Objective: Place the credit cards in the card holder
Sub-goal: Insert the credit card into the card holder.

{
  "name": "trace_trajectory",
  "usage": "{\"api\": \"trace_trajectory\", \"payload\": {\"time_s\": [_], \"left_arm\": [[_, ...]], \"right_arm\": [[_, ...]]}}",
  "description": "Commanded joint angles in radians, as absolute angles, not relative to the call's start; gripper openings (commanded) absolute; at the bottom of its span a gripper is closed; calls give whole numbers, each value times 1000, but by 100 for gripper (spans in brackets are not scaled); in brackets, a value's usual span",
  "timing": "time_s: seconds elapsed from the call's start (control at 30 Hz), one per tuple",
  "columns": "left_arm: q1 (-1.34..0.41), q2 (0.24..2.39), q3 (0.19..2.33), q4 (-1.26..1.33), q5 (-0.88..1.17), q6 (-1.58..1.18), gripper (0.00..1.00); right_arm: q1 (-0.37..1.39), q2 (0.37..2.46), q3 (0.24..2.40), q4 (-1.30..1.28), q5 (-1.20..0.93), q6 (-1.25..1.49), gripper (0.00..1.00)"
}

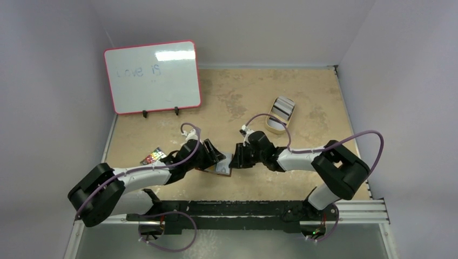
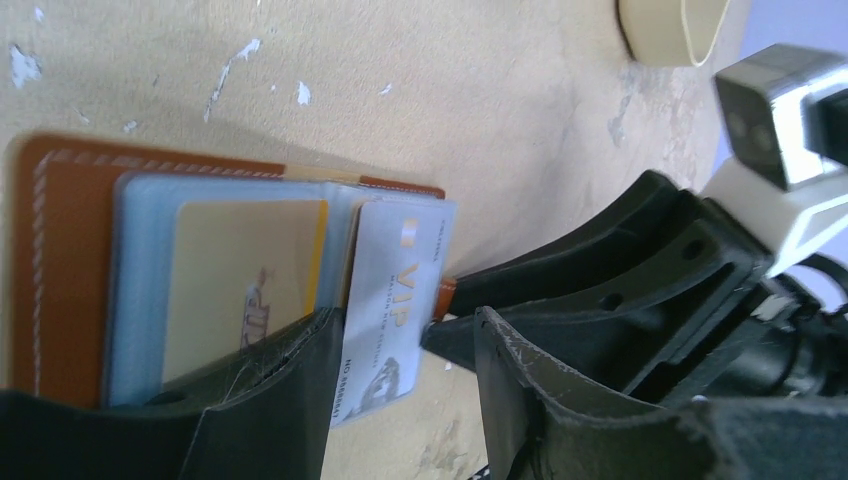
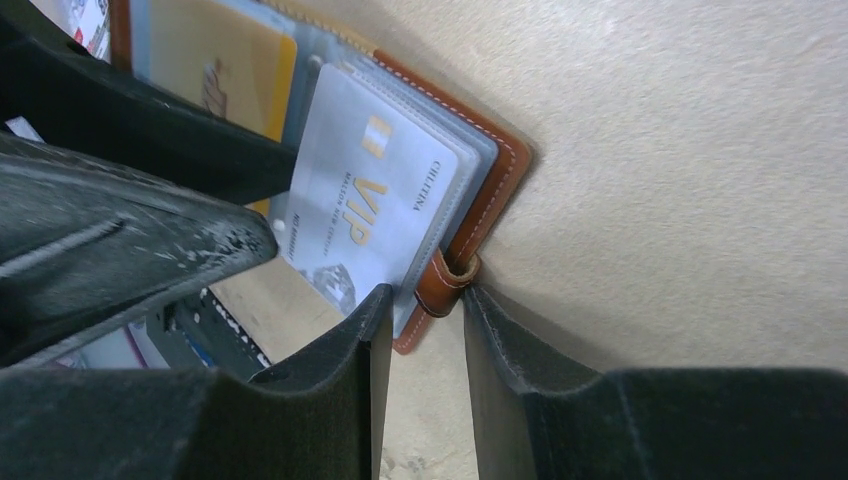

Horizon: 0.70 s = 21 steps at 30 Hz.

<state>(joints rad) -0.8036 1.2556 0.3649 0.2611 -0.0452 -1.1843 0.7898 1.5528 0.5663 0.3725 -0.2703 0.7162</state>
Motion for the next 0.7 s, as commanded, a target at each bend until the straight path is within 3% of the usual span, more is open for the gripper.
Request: {"api": "trace_trajectory", "payload": {"time_s": [0.0,0.27,0.67], "left_arm": [[-772,1176,435,215,-33,-1145,50],[-748,1165,448,95,-56,-1100,50],[-690,1118,533,-97,-118,-1006,52]], "right_arm": [[822,1573,608,440,-282,748,34],[837,1585,632,420,-266,734,35],[841,1513,779,142,-227,342,40]]}}
